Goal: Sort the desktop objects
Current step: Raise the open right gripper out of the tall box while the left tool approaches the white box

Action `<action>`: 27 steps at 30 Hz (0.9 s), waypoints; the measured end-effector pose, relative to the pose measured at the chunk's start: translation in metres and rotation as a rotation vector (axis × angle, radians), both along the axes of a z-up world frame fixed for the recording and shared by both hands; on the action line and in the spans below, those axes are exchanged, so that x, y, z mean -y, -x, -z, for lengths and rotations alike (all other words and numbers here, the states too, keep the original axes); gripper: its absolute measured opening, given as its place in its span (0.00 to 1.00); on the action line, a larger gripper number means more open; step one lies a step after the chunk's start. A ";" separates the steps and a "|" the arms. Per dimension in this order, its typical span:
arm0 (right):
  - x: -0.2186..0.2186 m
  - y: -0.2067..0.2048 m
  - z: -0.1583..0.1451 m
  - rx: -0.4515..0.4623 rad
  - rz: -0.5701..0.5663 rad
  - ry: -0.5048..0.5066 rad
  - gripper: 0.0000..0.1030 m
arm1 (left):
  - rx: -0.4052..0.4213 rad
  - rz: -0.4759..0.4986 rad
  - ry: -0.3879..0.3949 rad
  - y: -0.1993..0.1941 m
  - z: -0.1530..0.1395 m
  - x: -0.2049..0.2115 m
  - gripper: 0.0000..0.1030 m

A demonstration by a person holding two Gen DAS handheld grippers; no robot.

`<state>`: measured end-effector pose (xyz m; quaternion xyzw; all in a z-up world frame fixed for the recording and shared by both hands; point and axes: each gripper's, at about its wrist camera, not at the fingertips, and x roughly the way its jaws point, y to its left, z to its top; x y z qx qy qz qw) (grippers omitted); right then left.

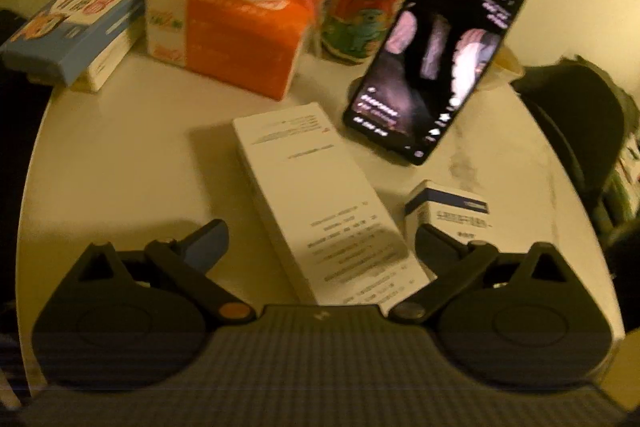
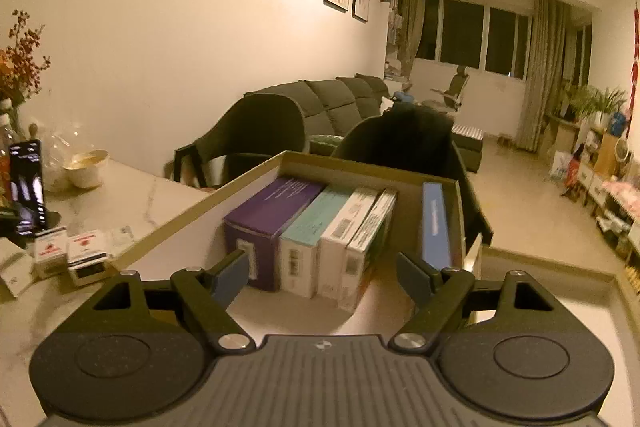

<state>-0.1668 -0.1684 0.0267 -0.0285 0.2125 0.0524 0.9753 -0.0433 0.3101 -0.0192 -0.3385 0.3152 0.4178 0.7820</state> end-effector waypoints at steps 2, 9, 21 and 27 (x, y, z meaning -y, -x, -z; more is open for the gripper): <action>-0.003 0.006 0.001 0.000 -0.001 -0.019 0.81 | 0.002 -0.027 -0.005 -0.001 -0.001 0.004 0.97; -0.010 0.018 -0.002 0.008 -0.011 -0.095 0.82 | 0.063 -0.021 -0.036 0.009 0.002 0.011 0.82; -0.032 0.026 -0.003 -0.001 -0.050 -0.101 0.82 | 0.113 0.030 -0.034 0.025 0.007 0.006 0.77; -0.039 0.027 -0.004 -0.004 -0.062 -0.094 0.82 | 0.061 0.073 -0.040 0.009 0.006 0.007 0.88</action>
